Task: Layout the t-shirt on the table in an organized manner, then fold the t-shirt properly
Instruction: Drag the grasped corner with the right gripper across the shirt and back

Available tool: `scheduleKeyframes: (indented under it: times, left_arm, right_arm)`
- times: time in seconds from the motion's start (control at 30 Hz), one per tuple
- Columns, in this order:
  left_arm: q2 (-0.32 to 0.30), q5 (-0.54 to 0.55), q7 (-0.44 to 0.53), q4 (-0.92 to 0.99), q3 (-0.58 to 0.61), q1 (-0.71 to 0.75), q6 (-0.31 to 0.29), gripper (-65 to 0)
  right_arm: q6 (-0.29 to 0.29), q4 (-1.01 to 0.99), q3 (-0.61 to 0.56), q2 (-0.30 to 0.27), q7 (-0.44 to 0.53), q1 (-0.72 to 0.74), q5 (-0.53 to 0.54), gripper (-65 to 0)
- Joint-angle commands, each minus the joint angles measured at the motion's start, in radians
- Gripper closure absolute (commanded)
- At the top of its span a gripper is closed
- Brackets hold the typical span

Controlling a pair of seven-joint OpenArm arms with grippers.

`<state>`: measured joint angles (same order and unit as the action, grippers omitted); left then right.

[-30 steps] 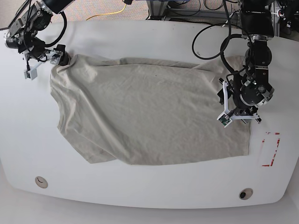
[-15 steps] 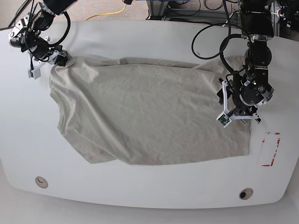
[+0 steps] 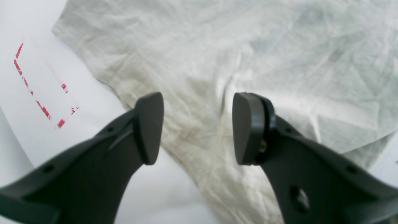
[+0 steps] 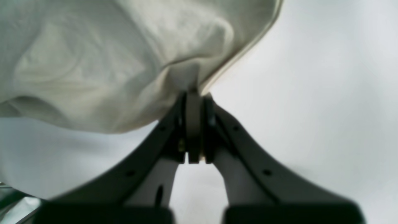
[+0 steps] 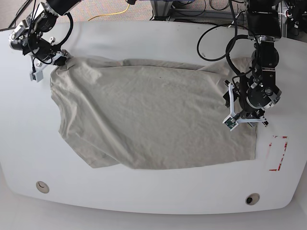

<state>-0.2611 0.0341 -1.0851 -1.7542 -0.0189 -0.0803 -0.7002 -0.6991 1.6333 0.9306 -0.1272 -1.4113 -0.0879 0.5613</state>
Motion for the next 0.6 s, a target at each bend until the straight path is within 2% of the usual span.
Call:
scheduleKeyframes:
  times: [0.0,0.1,0.47,0.57]
  left_arm:
    - [-0.01,0.002,0.007,-0.019,-0.006,-0.017,0.002,-31.8]
    - [-0.01,0.002,0.007,-0.02,-0.006,-0.017,0.002,-31.8]
    - [-0.01,0.003,0.007,-0.022,-0.006,-0.022,0.002,-31.8]
    - [-0.01,0.003,0.007,-0.022,-0.006,-0.022,0.002,-31.8]
  right_arm:
    - [0.001,0.048,0.002,-0.007,0.015,0.038,0.018,-0.8]
    - [0.001,0.084,-0.005,0.004,0.015,0.067,0.018,-0.8]
    - [0.001,0.18,-0.167,0.008,0.015,0.178,0.018,-0.8]
    - [0.001,0.181,-0.199,0.027,0.015,0.221,0.015,-0.8]
